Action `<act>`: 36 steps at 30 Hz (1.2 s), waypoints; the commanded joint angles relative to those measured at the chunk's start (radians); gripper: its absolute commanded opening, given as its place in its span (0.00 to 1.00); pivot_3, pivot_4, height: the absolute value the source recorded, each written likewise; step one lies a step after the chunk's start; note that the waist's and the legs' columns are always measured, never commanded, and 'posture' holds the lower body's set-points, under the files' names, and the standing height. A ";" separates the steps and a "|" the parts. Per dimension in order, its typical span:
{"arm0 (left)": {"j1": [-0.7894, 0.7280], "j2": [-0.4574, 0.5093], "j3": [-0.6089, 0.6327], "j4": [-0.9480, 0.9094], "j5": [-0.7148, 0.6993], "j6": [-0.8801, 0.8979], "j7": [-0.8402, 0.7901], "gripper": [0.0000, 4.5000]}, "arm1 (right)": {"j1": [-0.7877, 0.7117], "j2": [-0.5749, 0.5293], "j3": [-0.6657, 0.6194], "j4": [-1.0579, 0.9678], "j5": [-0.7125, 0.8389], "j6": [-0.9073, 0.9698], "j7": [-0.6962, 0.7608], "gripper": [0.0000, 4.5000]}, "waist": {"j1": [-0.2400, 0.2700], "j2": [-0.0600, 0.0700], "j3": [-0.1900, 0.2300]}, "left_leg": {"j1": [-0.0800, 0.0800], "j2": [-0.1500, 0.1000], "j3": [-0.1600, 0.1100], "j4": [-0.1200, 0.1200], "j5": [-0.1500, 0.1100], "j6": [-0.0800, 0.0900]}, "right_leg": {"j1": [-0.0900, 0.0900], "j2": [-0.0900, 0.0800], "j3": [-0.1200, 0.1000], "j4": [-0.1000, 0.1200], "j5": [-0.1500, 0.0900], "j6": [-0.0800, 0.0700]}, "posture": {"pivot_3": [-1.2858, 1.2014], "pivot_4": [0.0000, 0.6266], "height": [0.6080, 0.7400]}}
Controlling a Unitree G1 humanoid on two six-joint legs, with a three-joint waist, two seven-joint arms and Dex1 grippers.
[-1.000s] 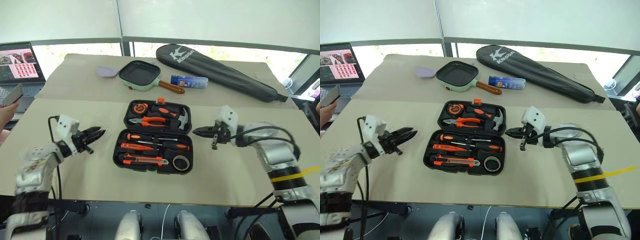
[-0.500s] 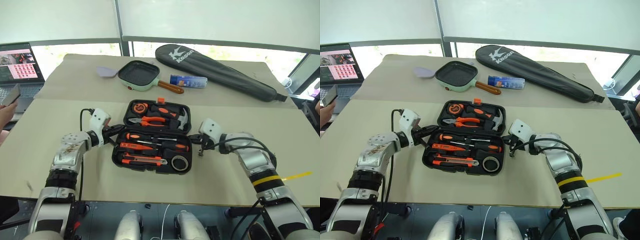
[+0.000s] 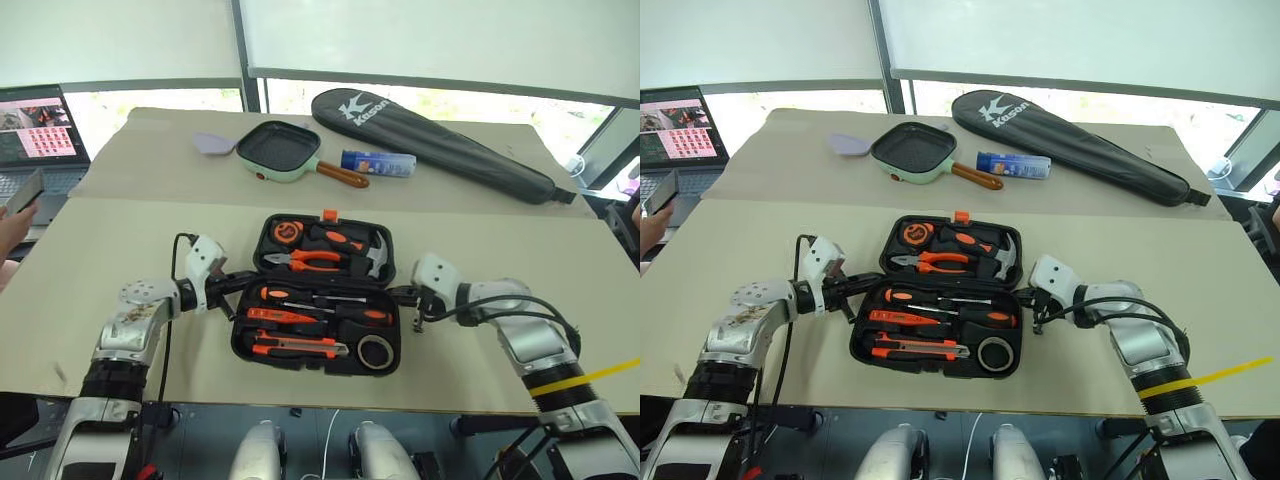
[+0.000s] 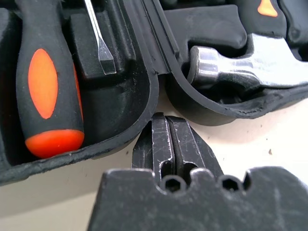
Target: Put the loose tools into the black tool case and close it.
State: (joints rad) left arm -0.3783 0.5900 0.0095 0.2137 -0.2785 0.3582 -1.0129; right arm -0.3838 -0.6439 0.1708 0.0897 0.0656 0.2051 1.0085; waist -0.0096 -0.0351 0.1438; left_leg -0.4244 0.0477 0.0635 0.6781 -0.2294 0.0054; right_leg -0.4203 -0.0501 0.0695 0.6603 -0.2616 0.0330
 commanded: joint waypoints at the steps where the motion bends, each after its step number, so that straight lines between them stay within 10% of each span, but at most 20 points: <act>1: 0.003 0.004 0.019 -0.049 -0.066 0.041 -0.046 0.01 | 0.000 -0.033 -0.049 -0.006 0.026 -0.020 0.011 0.00 | 0.001 0.000 0.000 | 0.000 0.000 0.000 0.000 0.000 0.000 | 0.000 0.000 0.000 0.000 0.000 0.000 | 0.52 0.24 1.00; 6: 0.023 0.088 0.056 -0.089 -0.058 0.131 -0.019 0.18 | 0.002 -0.096 -0.116 -0.084 0.147 0.231 0.074 0.18 | -0.002 0.000 0.000 | 0.000 0.000 0.000 0.000 0.000 0.000 | 0.000 0.000 0.000 0.000 0.000 0.000 | 0.52 0.24 1.00; 16: -0.241 0.127 0.111 -0.059 -0.204 0.678 0.118 1.00 | -0.239 -0.140 -0.175 -0.199 0.375 0.996 -0.048 0.96 | -0.002 -0.001 0.001 | 0.000 0.001 -0.003 0.002 0.000 0.000 | 0.000 0.003 0.000 0.003 0.000 0.000 | 0.52 0.24 1.00; 36: -0.399 0.032 0.035 0.116 -0.126 0.759 0.277 1.00 | -0.482 0.074 -0.058 0.155 0.274 1.091 -0.330 0.99 | -0.007 -0.001 0.001 | -0.006 0.001 -0.003 0.001 0.001 -0.001 | -0.006 0.003 0.000 0.003 0.000 -0.001 | 0.52 0.24 1.00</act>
State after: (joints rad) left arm -0.7749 0.6076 0.0241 0.3542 -0.3965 1.1156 -0.7329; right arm -0.8471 -0.5636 0.1081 0.2445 0.3534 1.2976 0.6856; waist -0.0162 -0.0359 0.1449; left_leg -0.4305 0.0484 0.0606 0.6791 -0.2287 0.0047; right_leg -0.4262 -0.0473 0.0698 0.6627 -0.2615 0.0322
